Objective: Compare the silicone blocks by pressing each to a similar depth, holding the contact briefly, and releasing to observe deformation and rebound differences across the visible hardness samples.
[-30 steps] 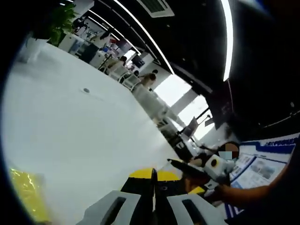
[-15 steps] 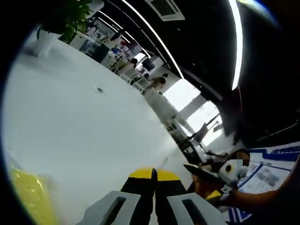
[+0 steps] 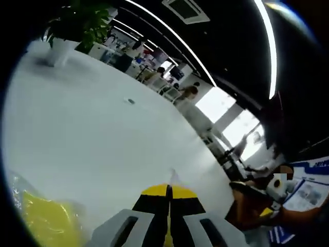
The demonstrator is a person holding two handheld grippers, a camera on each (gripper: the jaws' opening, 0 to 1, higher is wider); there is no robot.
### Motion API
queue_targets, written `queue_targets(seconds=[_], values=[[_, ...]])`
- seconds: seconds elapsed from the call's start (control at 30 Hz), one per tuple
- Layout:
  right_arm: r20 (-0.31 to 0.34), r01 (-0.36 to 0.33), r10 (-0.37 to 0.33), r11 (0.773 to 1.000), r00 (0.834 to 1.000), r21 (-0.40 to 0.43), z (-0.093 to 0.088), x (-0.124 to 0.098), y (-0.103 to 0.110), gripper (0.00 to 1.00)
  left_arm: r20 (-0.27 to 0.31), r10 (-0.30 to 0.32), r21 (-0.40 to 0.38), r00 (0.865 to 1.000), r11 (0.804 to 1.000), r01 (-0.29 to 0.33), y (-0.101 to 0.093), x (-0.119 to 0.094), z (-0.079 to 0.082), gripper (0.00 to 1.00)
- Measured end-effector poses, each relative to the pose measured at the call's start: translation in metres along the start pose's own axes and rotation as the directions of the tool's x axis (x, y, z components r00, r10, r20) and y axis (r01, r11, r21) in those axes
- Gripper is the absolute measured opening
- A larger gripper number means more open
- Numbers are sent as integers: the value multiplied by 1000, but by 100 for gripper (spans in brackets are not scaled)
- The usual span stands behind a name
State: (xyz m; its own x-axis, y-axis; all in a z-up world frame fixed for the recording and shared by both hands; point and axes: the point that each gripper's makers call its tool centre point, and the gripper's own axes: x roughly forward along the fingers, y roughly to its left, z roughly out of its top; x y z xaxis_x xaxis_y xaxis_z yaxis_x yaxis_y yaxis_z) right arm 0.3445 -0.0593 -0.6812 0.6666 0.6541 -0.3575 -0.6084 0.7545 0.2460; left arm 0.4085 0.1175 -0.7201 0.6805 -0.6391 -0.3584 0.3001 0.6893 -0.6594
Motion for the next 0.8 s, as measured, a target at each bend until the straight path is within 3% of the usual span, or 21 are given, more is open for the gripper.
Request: queue_targets(seconds=[0.3,0.47,0.63,0.73,0.8], values=[[0,9,-9,1000,1000,11,-1,-2,0,97,-46,129,-16,991,991,-130,31,14,-14,0],[-5,17,-17,1000,1000,20,-5,-4,-1,97,-6,216,-128,976,968,-215,49,18,-9,0],[-11,21,-21,1000,1000,21,-8,-6,0,97,-42,243,-90,969,965,-246,56,19,-17,0],[-42,20,-18,999,999,48,-14,-6,1,97,-46,302,-67,952,950,-305,66,17,-23,0],[-41,22,-20,999,999,44,-14,-6,1,97,-48,308,-44,950,950,-311,67,18,-24,0]])
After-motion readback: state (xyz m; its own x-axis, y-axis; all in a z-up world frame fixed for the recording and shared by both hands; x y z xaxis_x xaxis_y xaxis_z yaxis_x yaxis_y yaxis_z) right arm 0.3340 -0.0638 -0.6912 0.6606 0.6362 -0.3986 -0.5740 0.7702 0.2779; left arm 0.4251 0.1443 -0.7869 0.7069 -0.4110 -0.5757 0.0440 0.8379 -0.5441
